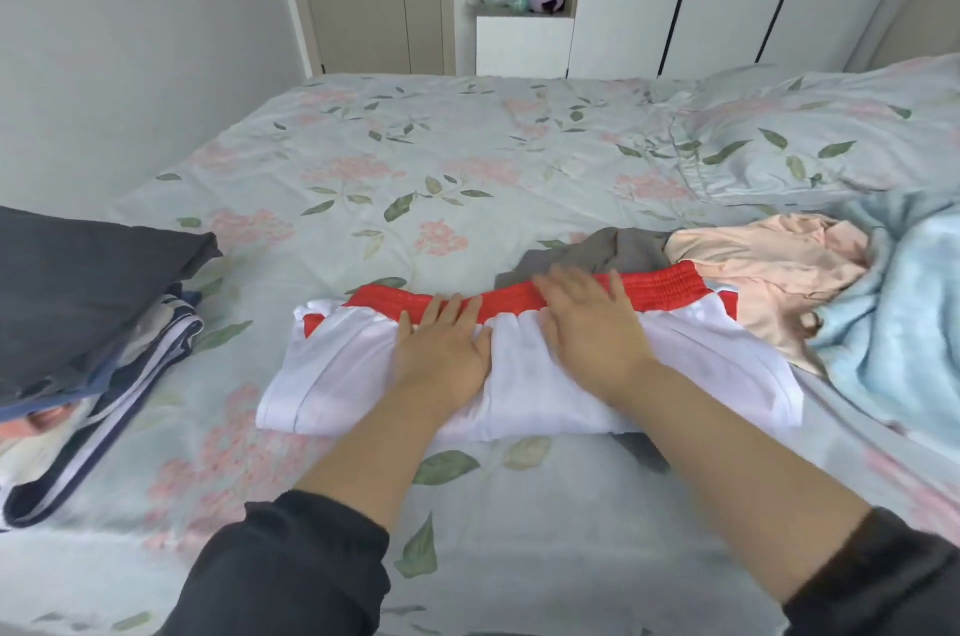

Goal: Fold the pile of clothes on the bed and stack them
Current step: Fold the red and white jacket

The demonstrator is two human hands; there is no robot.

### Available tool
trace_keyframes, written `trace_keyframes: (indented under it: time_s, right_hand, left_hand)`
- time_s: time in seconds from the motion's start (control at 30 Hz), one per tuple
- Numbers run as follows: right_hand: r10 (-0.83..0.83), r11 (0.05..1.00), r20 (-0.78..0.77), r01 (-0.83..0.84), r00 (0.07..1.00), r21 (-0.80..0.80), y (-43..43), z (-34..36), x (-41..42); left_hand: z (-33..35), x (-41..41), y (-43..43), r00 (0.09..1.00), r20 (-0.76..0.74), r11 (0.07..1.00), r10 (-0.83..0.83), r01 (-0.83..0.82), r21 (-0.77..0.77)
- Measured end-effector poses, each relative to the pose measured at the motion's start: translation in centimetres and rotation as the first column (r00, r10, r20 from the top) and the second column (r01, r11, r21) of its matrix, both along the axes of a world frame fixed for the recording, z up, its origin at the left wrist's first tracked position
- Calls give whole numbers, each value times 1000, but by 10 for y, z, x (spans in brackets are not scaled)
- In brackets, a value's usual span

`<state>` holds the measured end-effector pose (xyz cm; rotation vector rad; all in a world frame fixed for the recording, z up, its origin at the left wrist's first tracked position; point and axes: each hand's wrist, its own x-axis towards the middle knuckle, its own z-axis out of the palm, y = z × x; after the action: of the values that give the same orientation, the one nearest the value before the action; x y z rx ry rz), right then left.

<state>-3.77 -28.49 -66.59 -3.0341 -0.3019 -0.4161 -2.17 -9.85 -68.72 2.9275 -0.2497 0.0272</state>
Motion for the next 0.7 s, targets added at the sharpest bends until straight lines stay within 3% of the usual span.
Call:
trace_keyframes:
  time_s: [0.07,0.17,0.47,0.57,0.7]
  right_hand:
    - [-36,999,-137,34,990,-21,-15,-12,-15]
    - [-239,966,-187,252,953,48,-56,-15,-13]
    - [-507,800,-170,535,845,270,-76,-25,-12]
    - [-547,763,-224,590,807,265,-78,-21,-15]
    - [-521,820,-105,531,847,215,-61,-5,-25]
  left_hand:
    - [-2,-1,2,999,-11,999,43,-43,-15]
    - [-3,1,10,995,-50,994,91,-94,-57]
    - [-9,-3,72,938,-43,939,343,-343,-4]
    - [-6,-12,98,895,-27,895,445,-445,18]
    - [1,-25,125,813,-126,815,569,-577,-44]
